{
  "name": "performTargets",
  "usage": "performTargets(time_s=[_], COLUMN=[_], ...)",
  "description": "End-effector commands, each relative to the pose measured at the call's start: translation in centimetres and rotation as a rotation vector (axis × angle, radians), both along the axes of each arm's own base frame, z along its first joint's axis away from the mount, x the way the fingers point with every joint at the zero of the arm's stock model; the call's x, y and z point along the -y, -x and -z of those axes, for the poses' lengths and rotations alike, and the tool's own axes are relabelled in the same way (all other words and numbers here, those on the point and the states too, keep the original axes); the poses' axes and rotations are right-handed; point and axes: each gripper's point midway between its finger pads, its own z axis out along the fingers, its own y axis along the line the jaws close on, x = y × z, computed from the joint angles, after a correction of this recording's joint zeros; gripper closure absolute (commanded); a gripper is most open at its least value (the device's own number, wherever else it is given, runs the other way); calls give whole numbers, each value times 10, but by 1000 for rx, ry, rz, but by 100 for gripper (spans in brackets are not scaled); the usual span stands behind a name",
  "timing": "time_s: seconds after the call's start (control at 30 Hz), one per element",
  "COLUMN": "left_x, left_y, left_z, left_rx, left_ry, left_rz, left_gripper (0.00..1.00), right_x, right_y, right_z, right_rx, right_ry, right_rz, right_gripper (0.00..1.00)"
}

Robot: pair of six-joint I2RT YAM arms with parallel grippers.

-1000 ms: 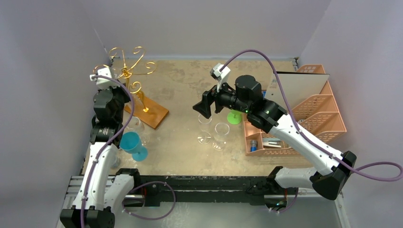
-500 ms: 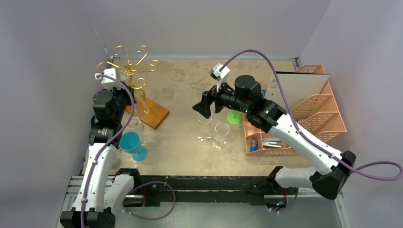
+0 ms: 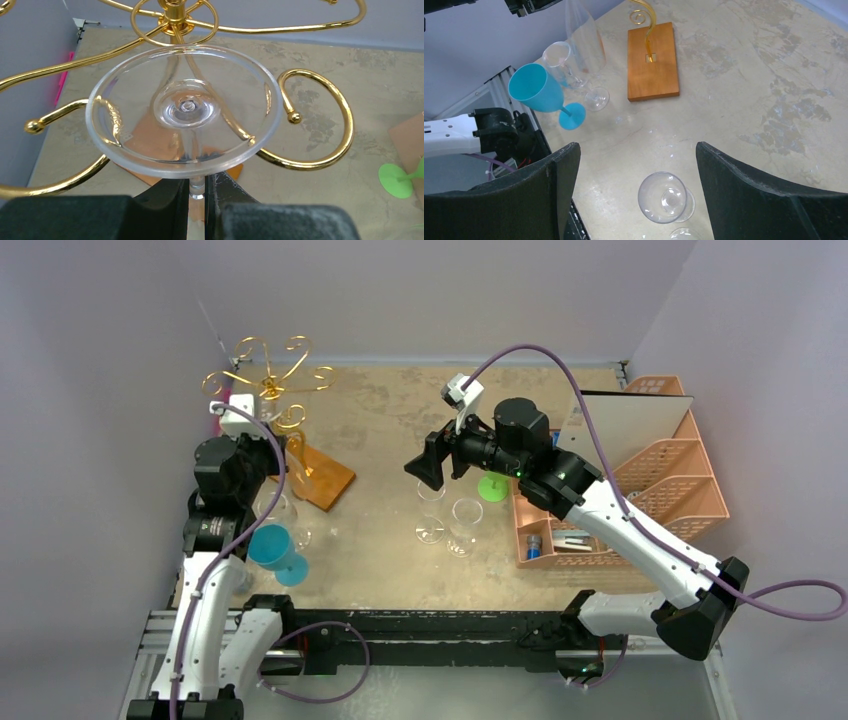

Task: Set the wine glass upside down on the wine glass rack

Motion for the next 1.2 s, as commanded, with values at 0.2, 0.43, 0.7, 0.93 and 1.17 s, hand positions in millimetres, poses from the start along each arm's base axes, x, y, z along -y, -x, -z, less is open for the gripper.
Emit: performTargets(time_s=[0.2, 0.43, 0.7, 0.93, 1.17], left_x=[-21, -27, -50, -54, -59], left_y=[-12, -29, -29, -20, -6], left_z=[-24, -26, -25, -27, -23], left_rx=[95, 156, 188, 185, 157], left_ry=[-43, -42, -48, -50, -52], left_rz=[-103, -139, -274, -299, -328], left_gripper=[100, 100, 100, 100, 100], right_x=[-2, -4, -7, -7, -11], right_y=[8, 7, 4, 0, -1], right_z=[-19, -18, -17, -15, -15], right_rx=[25, 23, 23, 24, -1], right_ry=[-61, -57, -52, -43, -55], right_rz=[-38, -42, -44, -34, -33], right_gripper=[12, 12, 12, 12, 12])
